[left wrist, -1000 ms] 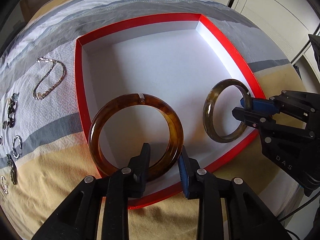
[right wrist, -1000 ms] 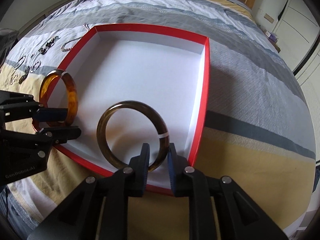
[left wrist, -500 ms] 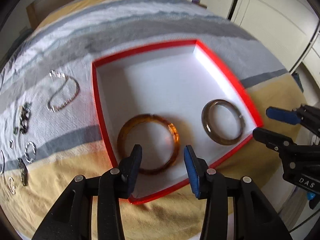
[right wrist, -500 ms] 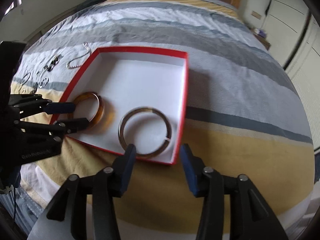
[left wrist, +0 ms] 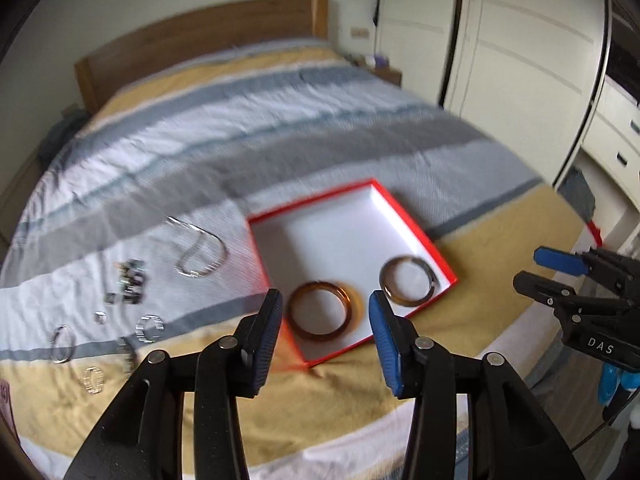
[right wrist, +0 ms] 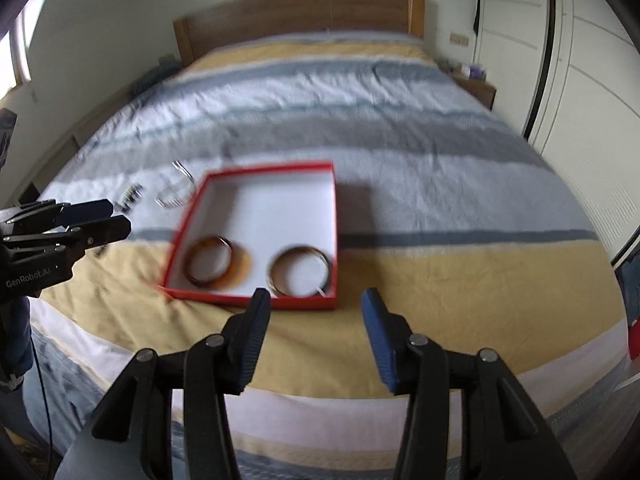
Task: Organize jewelry
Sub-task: 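Withdraw both tools from the box back toward the remaining jewelry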
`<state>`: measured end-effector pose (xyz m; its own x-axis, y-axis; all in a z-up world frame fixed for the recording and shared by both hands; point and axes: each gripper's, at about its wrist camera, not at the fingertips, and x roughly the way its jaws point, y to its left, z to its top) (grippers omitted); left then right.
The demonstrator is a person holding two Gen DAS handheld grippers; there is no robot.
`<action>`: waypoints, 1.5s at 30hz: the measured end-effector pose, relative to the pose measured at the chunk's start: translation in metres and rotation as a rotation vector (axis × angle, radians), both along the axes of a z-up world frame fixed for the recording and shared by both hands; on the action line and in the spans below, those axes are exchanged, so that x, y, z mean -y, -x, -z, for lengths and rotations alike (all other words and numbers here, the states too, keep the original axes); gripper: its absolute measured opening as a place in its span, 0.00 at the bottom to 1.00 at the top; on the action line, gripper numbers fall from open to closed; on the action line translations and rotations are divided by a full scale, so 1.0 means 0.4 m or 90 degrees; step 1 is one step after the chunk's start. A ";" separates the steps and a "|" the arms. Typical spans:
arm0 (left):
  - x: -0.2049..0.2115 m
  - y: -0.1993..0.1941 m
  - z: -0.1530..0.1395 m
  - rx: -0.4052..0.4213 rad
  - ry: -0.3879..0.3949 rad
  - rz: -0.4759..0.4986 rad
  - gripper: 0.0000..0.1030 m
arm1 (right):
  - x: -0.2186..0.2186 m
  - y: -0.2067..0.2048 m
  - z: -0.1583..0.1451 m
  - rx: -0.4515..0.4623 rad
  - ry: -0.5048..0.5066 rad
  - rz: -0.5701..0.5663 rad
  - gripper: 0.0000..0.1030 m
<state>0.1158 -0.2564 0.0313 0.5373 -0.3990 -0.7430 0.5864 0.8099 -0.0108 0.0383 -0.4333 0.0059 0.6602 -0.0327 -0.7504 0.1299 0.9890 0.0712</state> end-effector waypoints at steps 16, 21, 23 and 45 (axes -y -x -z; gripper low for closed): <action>-0.402 0.276 -0.249 0.178 0.137 -0.114 0.62 | -0.348 0.217 -0.257 0.252 -0.063 -0.117 0.70; -0.539 0.336 -0.290 0.226 0.155 -0.178 0.72 | -0.454 0.273 -0.291 0.312 -0.046 -0.173 0.77; -0.585 0.356 -0.302 0.247 0.155 -0.203 0.77 | -0.489 0.298 -0.305 0.342 -0.038 -0.197 0.80; -0.832 0.278 -0.119 0.155 0.088 -0.381 0.89 | -0.606 0.198 -0.204 0.184 -0.027 -0.220 0.81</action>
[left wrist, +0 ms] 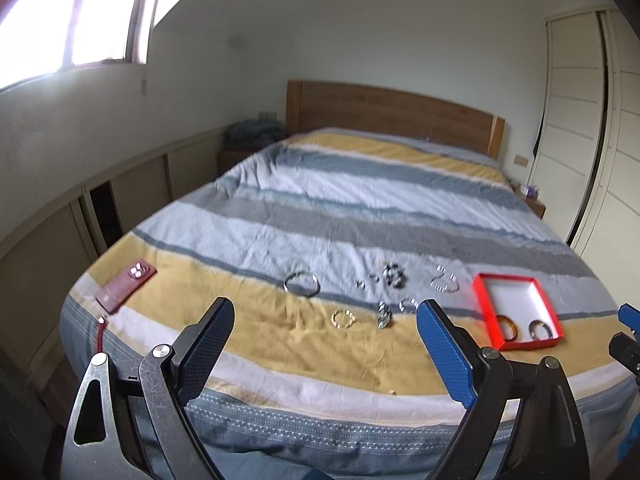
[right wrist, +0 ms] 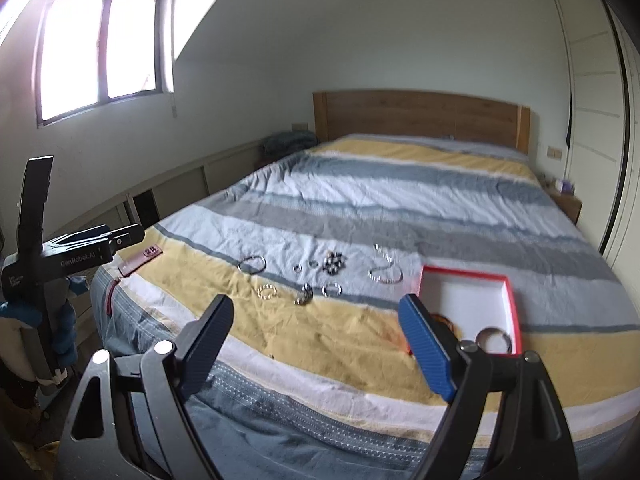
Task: Organize jewelry
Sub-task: 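Withdraw both tools from the box back toward the remaining jewelry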
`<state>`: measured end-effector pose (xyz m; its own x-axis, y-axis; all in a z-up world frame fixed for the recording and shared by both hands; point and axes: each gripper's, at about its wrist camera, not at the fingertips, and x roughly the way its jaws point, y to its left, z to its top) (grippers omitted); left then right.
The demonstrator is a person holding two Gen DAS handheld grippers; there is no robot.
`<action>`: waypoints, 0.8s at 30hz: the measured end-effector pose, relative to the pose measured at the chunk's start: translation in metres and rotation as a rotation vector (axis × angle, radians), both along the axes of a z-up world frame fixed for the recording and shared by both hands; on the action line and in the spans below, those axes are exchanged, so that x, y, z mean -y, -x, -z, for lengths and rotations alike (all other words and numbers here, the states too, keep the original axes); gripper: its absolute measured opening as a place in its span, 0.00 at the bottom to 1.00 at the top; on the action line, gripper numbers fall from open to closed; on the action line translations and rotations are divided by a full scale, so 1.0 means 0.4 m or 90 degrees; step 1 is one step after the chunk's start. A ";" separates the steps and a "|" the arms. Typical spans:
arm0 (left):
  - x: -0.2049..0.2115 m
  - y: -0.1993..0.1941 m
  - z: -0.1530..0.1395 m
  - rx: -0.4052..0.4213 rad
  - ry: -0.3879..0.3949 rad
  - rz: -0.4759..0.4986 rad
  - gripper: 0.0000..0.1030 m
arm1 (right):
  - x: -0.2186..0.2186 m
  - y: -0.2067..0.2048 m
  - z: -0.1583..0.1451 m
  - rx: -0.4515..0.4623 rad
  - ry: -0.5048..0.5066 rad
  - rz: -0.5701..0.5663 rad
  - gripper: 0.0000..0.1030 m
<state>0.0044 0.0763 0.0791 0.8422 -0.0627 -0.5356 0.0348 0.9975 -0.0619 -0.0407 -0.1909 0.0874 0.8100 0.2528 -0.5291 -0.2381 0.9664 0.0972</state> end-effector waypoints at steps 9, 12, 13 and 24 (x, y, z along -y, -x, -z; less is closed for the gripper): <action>-0.003 -0.104 0.151 -0.100 -0.011 0.003 0.88 | -0.027 -0.122 0.134 -0.109 -0.014 -0.029 0.77; 0.000 -0.145 0.206 -0.133 -0.010 0.010 0.87 | -0.034 -0.175 0.181 -0.149 -0.025 -0.039 0.67; 0.004 -0.161 0.227 -0.144 -0.014 0.012 0.85 | -0.037 -0.196 0.201 -0.166 -0.031 -0.043 0.62; 0.020 -0.338 0.389 -0.244 -0.011 0.051 0.82 | -0.105 -0.427 0.367 -0.295 -0.080 -0.082 0.50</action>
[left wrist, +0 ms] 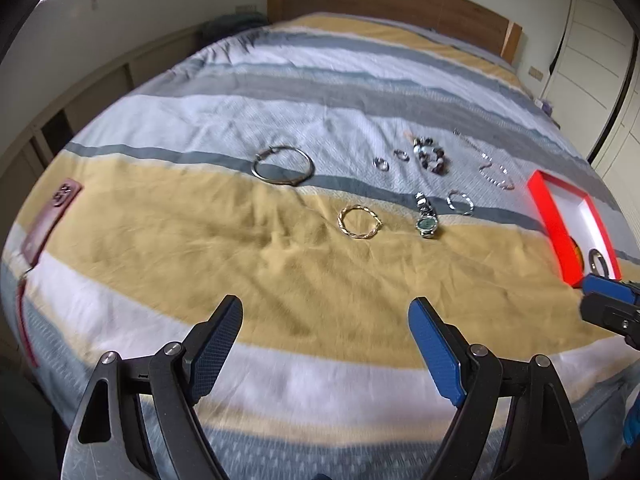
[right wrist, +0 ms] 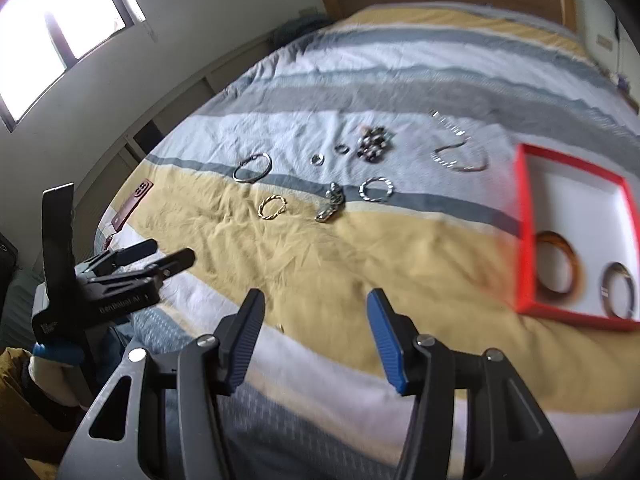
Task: Organize jewelry
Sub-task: 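Withdraw both tools from the box back toward the remaining jewelry, then grasp the twisted silver hoop with the left tool while the right tool grasps the watch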
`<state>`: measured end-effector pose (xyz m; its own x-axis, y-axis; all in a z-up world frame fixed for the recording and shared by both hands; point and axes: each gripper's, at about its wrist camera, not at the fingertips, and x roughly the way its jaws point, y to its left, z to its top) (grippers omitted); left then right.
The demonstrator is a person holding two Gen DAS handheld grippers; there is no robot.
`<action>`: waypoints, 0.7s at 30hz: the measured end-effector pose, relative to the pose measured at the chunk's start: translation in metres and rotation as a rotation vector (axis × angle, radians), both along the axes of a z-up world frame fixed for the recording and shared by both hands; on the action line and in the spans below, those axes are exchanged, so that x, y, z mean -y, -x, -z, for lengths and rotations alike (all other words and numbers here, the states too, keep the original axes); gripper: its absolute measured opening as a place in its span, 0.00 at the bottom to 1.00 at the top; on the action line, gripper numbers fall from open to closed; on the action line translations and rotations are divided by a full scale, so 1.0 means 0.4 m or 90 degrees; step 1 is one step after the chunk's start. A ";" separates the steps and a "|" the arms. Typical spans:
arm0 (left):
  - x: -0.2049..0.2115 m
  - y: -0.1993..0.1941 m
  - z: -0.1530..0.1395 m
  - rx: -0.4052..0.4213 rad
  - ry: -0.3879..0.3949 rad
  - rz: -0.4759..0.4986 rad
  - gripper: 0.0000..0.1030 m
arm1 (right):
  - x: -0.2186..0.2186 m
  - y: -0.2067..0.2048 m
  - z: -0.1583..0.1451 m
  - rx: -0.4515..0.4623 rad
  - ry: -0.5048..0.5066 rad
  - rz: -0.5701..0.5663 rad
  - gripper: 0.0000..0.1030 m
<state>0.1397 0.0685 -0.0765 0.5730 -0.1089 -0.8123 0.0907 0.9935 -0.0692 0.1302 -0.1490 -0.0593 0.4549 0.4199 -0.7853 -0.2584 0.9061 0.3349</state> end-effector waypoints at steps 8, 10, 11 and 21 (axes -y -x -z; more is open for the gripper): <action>0.031 -0.171 0.088 -0.045 -0.014 0.055 0.75 | -0.042 -0.172 0.089 -0.053 -0.032 -0.005 0.50; 0.039 -0.205 0.105 -0.049 -0.020 0.069 0.74 | -0.045 -0.203 0.108 -0.068 -0.040 -0.001 0.50; 0.044 -0.223 0.116 -0.053 -0.020 0.079 0.73 | -0.046 -0.218 0.119 -0.076 -0.047 0.001 0.50; 0.062 -0.299 0.165 -0.054 -0.022 0.136 0.57 | -0.062 -0.344 0.222 -0.146 -0.098 0.020 0.39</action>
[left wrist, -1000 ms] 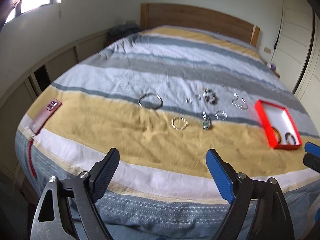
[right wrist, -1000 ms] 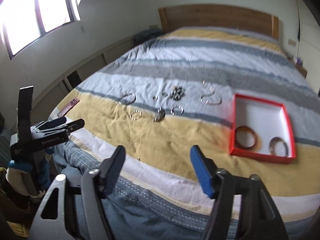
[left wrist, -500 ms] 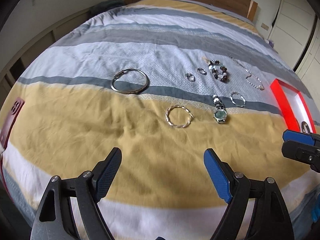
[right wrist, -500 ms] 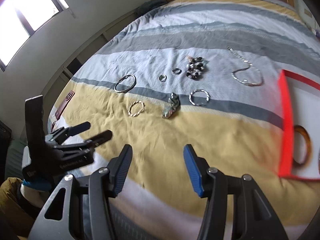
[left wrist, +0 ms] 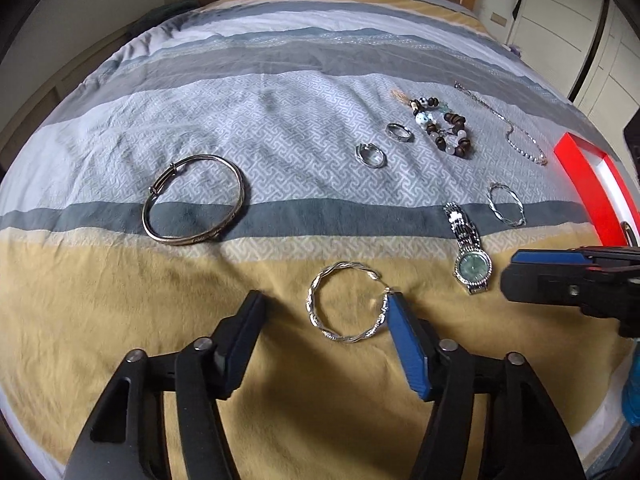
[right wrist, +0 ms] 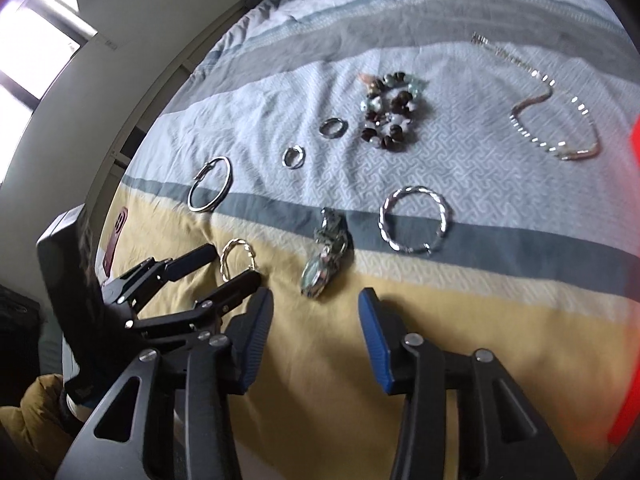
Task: Organize jewelry
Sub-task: 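Grasp the twisted silver hoop with the left tool while the right tool grasps the watch, then carry the silver hoop and the watch over the red box with both tools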
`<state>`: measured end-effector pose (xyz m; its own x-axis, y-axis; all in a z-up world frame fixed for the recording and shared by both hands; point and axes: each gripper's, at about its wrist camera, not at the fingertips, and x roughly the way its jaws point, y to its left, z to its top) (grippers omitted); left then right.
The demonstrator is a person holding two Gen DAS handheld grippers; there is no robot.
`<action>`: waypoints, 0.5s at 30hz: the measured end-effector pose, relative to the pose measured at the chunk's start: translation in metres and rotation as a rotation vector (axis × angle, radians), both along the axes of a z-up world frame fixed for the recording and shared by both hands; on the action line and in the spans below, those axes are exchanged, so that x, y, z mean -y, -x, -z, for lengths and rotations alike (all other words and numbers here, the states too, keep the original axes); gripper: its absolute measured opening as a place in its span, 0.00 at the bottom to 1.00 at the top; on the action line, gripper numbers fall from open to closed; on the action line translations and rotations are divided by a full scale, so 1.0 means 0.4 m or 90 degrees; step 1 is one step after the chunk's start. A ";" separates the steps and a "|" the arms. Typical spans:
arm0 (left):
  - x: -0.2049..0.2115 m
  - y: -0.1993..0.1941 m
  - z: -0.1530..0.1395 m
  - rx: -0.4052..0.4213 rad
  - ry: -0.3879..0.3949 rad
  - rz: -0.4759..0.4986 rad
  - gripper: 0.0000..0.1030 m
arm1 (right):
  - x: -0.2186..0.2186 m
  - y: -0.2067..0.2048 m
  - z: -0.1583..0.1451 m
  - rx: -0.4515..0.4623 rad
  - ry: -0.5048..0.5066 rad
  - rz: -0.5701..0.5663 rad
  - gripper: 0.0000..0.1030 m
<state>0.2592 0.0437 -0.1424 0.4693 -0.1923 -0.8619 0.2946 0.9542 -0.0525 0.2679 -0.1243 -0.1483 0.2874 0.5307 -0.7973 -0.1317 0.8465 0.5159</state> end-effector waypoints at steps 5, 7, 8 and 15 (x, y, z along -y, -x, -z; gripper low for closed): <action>-0.015 -0.004 0.004 0.003 0.005 0.004 0.47 | -0.024 -0.044 0.028 -0.008 -0.005 0.000 0.33; -0.019 -0.006 0.005 0.002 0.003 0.001 0.43 | -0.035 -0.054 0.037 -0.009 0.004 -0.002 0.29; -0.020 -0.005 0.004 0.002 0.001 -0.001 0.38 | -0.042 -0.059 0.044 -0.011 0.011 -0.003 0.25; -0.029 -0.004 -0.005 -0.005 0.021 -0.020 0.37 | -0.029 -0.048 0.044 -0.009 0.006 0.004 0.10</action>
<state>0.2609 0.0551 -0.1403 0.4690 -0.2059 -0.8589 0.2644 0.9606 -0.0859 0.2873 -0.1127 -0.1658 0.2804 0.5207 -0.8064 -0.1189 0.8525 0.5091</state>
